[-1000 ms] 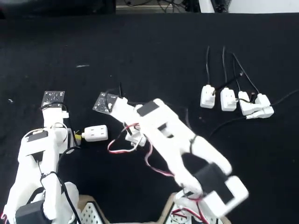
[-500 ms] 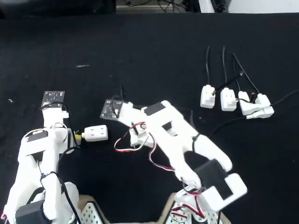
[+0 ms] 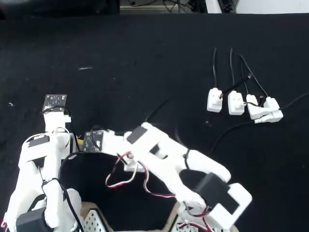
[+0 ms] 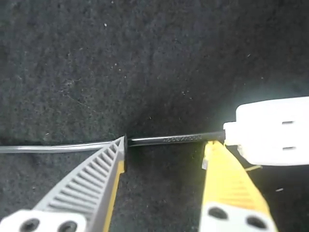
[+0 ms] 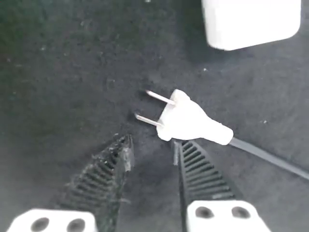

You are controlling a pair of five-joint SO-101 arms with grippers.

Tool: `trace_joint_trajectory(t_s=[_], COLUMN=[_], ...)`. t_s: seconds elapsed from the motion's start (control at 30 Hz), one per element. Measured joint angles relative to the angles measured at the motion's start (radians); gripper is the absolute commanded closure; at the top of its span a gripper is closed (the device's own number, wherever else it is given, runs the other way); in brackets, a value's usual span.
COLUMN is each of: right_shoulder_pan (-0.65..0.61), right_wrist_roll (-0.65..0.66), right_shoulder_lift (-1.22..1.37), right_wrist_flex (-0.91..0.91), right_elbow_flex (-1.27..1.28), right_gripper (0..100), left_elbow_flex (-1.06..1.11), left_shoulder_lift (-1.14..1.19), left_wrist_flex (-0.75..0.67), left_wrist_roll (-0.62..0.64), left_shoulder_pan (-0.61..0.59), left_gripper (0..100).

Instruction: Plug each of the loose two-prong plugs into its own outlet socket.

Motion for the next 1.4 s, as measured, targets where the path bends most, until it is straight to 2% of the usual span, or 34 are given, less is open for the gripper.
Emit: trace_joint_trajectory(t_s=[0.17, 0.23, 0.57, 0.73, 1.0, 1.4], right_shoulder_pan=[0.005, 0.005, 0.061, 0.087, 0.129, 0.127], right_wrist_roll=[0.186, 0.221, 0.244, 0.296, 0.304, 0.319], right_shoulder_lift=[-0.029, -0.034, -0.034, -0.04, -0.184, -0.195], right_wrist_flex=[-0.074, -0.083, -0.089, -0.089, -0.08, -0.353], right_elbow_flex=[0.069, 0.075, 0.074, 0.074, 0.075, 0.195], right_gripper=[86.4, 86.4, 86.4, 86.4, 86.5, 86.5], left_elbow_flex=[0.0, 0.0, 0.0, 0.0, 0.0, 0.0], left_shoulder_lift=[0.0, 0.0, 0.0, 0.0, 0.0, 0.0], left_wrist_flex=[0.0, 0.0, 0.0, 0.0, 0.0, 0.0], left_wrist_roll=[0.0, 0.0, 0.0, 0.003, 0.005, 0.005], left_shoulder_pan=[0.0, 0.0, -0.002, -0.002, -0.002, -0.002], left_gripper=[74, 74, 74, 74, 74, 74])
